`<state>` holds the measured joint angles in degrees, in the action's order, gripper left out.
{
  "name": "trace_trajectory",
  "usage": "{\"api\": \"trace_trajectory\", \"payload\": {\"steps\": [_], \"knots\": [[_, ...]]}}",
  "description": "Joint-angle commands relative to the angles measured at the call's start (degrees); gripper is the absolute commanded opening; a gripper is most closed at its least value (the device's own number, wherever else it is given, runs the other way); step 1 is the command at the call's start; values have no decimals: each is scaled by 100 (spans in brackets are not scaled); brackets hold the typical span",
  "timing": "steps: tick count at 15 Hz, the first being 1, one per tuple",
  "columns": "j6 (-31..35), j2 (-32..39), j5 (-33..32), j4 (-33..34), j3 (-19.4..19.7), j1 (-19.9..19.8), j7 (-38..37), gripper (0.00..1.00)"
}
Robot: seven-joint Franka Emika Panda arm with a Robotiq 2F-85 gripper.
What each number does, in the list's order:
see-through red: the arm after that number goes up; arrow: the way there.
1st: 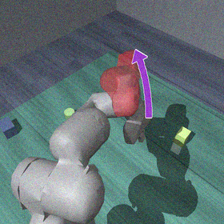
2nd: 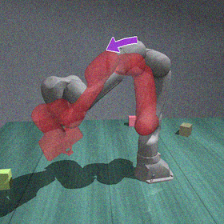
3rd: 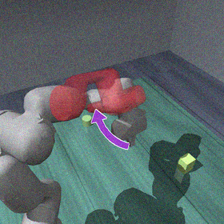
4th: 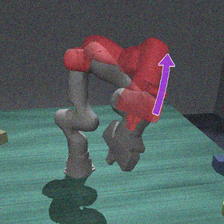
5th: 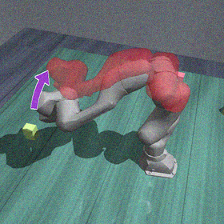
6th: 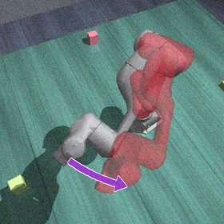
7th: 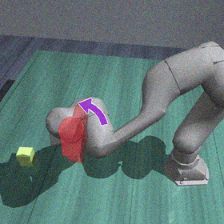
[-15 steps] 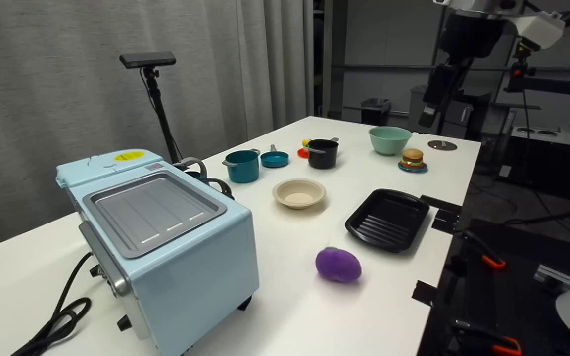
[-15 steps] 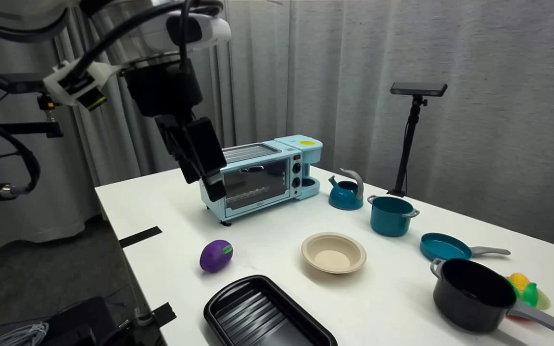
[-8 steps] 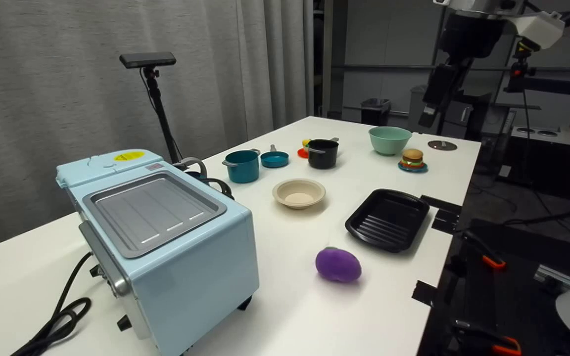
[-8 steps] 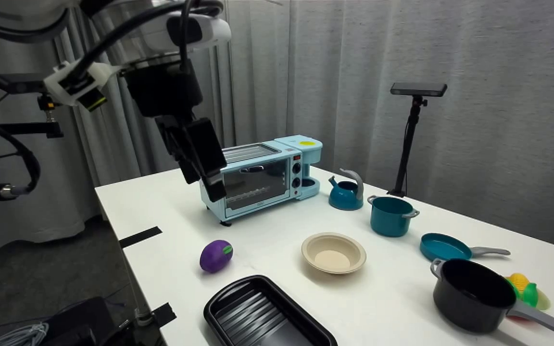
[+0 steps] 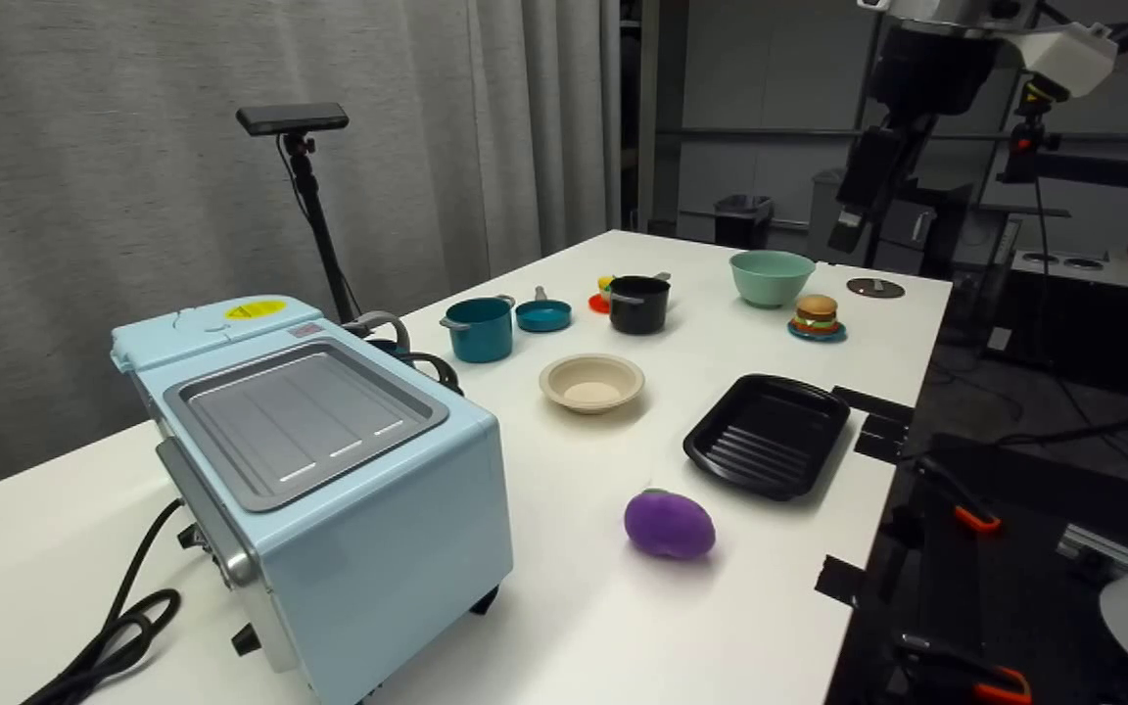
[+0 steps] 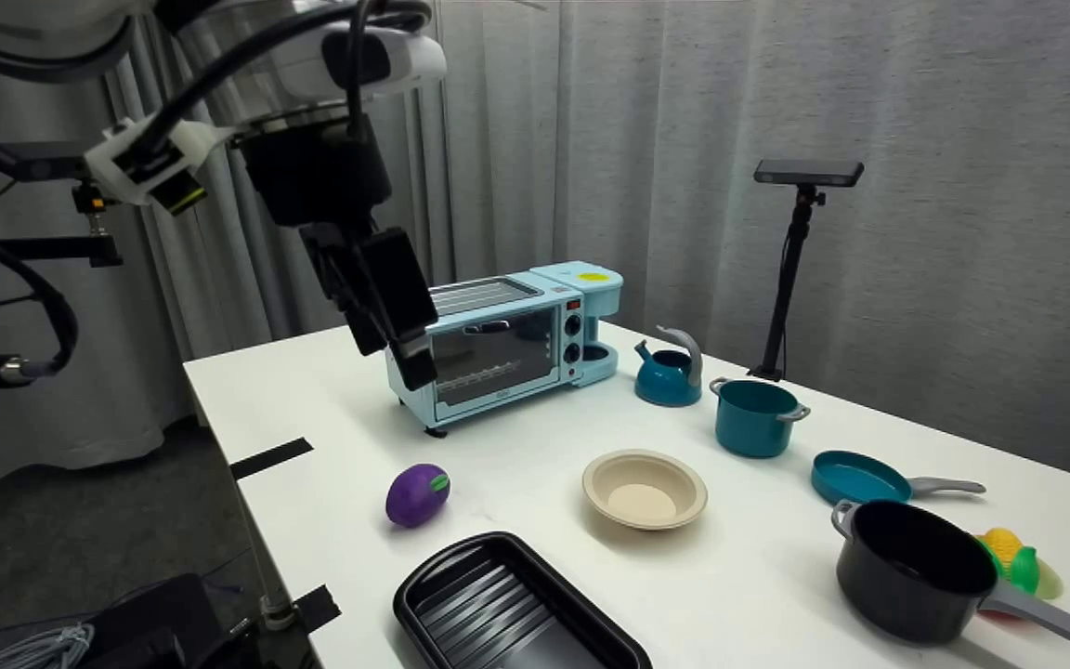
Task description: Put the purple toy in the white bowl
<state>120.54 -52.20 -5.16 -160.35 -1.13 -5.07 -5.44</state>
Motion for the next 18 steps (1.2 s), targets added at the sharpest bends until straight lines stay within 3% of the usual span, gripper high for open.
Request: {"api": "trace_trajectory", "payload": {"steps": [1, 9, 14, 18], "knots": [[8, 106, 72, 23, 21, 62, -7, 100], [533, 1448, 1385, 39, -53, 1026, 90, 100], [1565, 2581, 2225, 39, -299, 1670, 106, 100], [2449, 3630, 2543, 86, -488, 1908, 168, 100]]}}
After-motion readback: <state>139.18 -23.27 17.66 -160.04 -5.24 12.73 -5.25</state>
